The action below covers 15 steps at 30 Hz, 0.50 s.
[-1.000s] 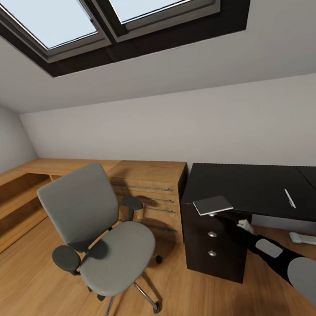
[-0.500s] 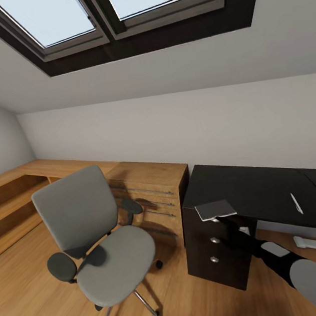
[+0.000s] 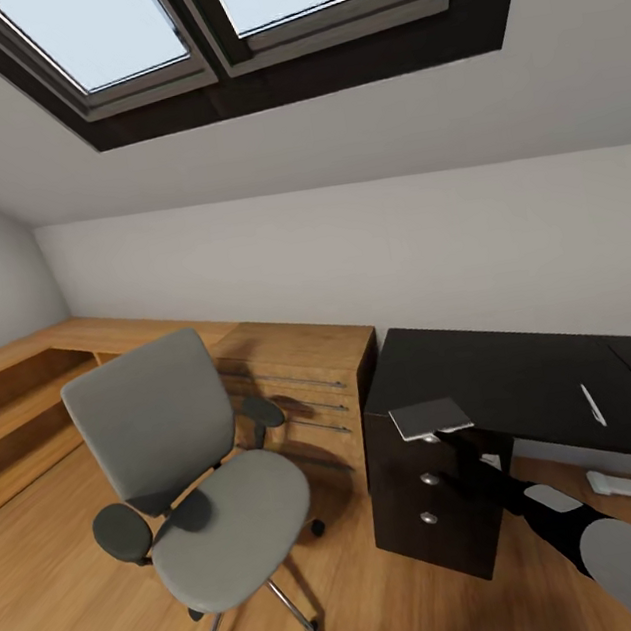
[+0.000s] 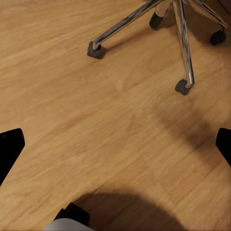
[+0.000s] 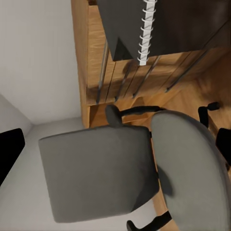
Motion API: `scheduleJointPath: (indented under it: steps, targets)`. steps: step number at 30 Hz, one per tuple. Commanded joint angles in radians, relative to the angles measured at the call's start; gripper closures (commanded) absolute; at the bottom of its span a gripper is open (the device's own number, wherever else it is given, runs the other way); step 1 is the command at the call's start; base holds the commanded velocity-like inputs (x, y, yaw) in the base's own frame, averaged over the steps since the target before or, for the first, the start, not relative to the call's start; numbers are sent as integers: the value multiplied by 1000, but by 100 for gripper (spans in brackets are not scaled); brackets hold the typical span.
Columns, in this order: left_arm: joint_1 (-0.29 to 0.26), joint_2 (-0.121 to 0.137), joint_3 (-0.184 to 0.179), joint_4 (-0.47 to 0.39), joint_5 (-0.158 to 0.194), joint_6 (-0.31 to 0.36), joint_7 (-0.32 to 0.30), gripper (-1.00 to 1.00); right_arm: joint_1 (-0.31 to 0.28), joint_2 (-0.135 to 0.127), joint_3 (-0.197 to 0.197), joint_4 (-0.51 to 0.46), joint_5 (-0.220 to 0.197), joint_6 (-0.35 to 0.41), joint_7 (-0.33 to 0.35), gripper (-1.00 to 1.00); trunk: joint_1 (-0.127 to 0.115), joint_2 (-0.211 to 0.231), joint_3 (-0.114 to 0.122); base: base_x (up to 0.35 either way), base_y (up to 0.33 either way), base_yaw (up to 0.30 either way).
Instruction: In the bedroom, organize the workspace by keeping the computer under the desk, ensuring the monitor is on the desk, placing the keyboard on the desk next to the monitor, placing the mouse on the desk next to the keyboard, moving the folder from the swivel chair onto the desk next to the mouse, stacking the notebook on top of the folder with the pen on top of the notebook, and positioning the swivel chair next to the desk.
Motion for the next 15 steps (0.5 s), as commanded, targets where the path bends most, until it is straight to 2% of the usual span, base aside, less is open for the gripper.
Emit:
scheduleJointPath:
  steps: [1, 15]
  targets:
    - [0, 0, -6, -1, 10, -4, -2, -100, -1, -1, 7, 1, -7, 3, 4, -100, 4, -8, -4, 1, 0, 0]
    - [0, -3, -6, -2, 10, -4, -2, -100, -1, -1, 7, 1, -8, -1, 5, -100, 58, -106, -48, 0, 0, 0]
